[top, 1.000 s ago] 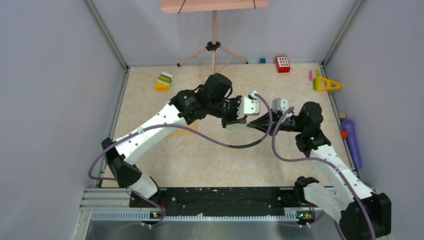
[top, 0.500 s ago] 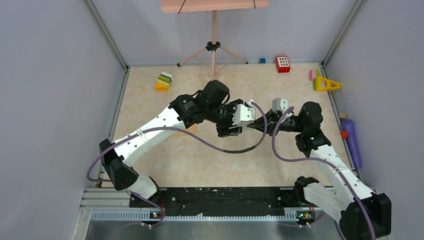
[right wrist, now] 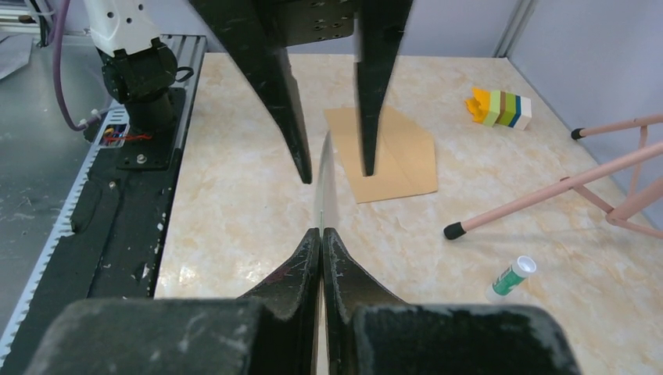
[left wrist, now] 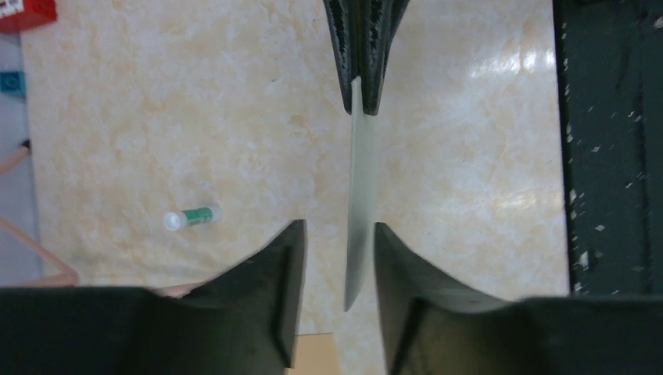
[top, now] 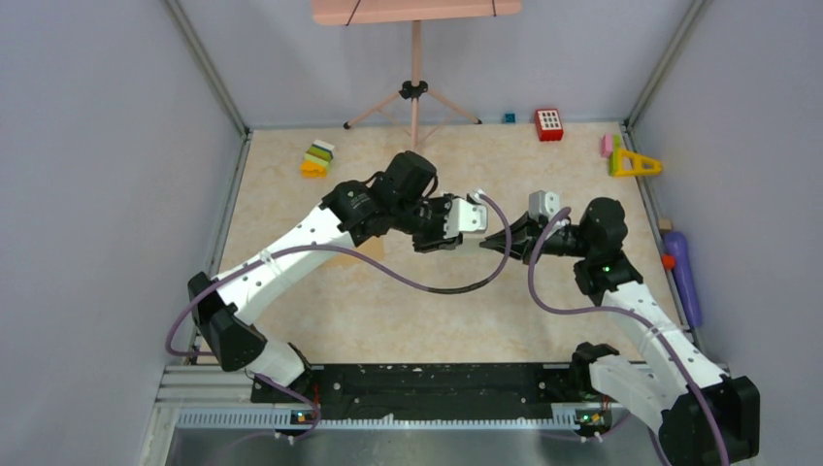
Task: Place the letter into the envelope and seal it
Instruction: Fold the letter.
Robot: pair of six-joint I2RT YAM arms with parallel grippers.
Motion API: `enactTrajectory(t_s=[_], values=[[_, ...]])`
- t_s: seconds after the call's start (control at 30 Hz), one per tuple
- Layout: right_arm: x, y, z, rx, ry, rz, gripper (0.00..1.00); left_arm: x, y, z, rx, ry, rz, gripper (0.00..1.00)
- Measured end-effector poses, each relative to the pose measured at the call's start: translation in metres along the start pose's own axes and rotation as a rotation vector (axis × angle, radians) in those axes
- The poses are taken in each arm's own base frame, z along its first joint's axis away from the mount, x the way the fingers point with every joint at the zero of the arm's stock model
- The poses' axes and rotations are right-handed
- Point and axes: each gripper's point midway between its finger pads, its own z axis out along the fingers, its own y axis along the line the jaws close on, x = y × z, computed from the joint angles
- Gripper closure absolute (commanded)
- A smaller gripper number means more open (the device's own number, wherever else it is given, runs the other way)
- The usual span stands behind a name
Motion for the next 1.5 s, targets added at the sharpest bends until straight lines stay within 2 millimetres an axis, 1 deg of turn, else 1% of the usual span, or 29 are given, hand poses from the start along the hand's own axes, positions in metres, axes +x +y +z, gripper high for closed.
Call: enactTrajectory(t_s=[0.03,0.07,0.1,0.2,0.3,0.4,0.43,0.53,0.67,0.73,0.77,0.8,0.83,0.93,1.07,1.23,1.4,1.5], values=[[0.000,0.000,0.000,0.000,0.000,-0.001,1.00,0.000,0.000,0.000,0.000,0.001,0.007,0.38],[-0.001,0.000,0.000,0.000,-0.001,-0.003,1.00,0.001,0.001,0.000,0.001,0.003,0.012,0.34],[-0.001,0.001,0.000,0.000,-0.002,-0.005,1.00,0.002,0.000,-0.001,0.002,0.007,0.009,0.33],[-0.003,0.001,-0.001,0.000,-0.005,-0.011,1.00,0.006,0.001,-0.004,-0.004,0.019,0.009,0.34],[-0.003,0.003,-0.001,-0.004,-0.005,-0.010,1.00,0.011,0.004,-0.007,-0.018,0.031,0.005,0.39],[-0.004,0.004,-0.001,-0.011,-0.005,-0.009,1.00,0.017,0.006,-0.008,-0.027,0.045,0.004,0.56],[-0.004,0.005,-0.001,-0.013,-0.005,-0.009,1.00,0.018,0.006,-0.008,-0.029,0.051,0.006,0.64],[-0.004,0.005,-0.002,-0.015,-0.004,-0.006,1.00,0.023,0.007,-0.008,-0.035,0.066,0.010,1.00],[-0.003,0.004,-0.002,-0.012,-0.003,-0.005,1.00,0.024,0.007,-0.008,-0.033,0.070,0.015,1.00],[-0.003,0.004,-0.002,-0.012,-0.003,-0.005,0.80,0.024,0.007,-0.008,-0.032,0.070,0.015,1.00],[-0.003,0.004,-0.002,-0.012,-0.003,-0.004,0.68,0.024,0.007,-0.008,-0.032,0.070,0.015,1.00],[-0.003,0.005,-0.002,-0.012,-0.002,-0.001,0.53,0.024,0.007,-0.008,-0.032,0.070,0.014,1.00],[-0.002,0.005,-0.002,-0.011,-0.001,-0.001,0.44,0.024,0.007,-0.008,-0.031,0.069,0.015,1.00],[-0.002,0.003,-0.003,-0.002,0.001,0.002,0.26,0.023,0.008,-0.009,-0.032,0.058,-0.002,1.00],[-0.005,-0.006,-0.005,0.045,-0.005,0.018,0.17,0.018,0.015,-0.013,-0.046,-0.006,-0.064,1.00],[-0.017,-0.022,-0.010,0.136,-0.039,0.060,0.13,0.010,0.026,-0.026,-0.071,-0.127,-0.164,1.00],[-0.040,-0.043,-0.019,0.249,-0.129,0.117,0.06,-0.002,0.019,-0.034,-0.028,-0.264,-0.265,1.00],[-0.047,-0.045,-0.023,0.272,-0.207,0.150,0.05,-0.013,0.014,-0.033,0.036,-0.357,-0.333,1.00]])
